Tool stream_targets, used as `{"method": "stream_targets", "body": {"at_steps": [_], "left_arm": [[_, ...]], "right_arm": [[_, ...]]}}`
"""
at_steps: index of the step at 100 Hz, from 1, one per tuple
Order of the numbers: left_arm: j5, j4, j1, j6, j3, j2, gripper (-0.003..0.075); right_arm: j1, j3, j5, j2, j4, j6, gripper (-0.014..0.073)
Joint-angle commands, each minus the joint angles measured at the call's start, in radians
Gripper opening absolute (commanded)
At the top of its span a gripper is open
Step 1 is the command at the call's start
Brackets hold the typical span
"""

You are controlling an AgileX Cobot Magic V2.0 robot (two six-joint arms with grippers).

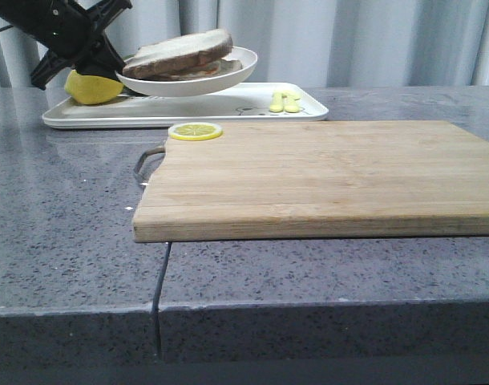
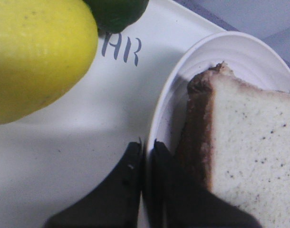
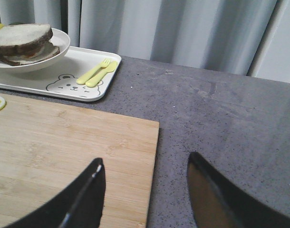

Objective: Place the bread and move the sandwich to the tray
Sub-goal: 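Lift the plate with the left gripper and carry it over the tray, then lower the plate onto the white tray beside the lemons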

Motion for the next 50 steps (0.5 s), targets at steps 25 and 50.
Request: {"method": "stream_targets", "body": {"at_steps": [25,50], "left_arm": [[-0.034,-0.079,-0.002,-0.007,-0.051,-0.025,-0.0019],[-0.046,-0.075,-0.004,-0.007,-0.051,-0.025,-0.0019]], "right_arm": [[-0.006,-0.026,-0.073,0.002,-0.008,0.0,0.0407],[-0.006,-0.026,-0.073,0.002,-0.008,0.0,0.0407]]}}
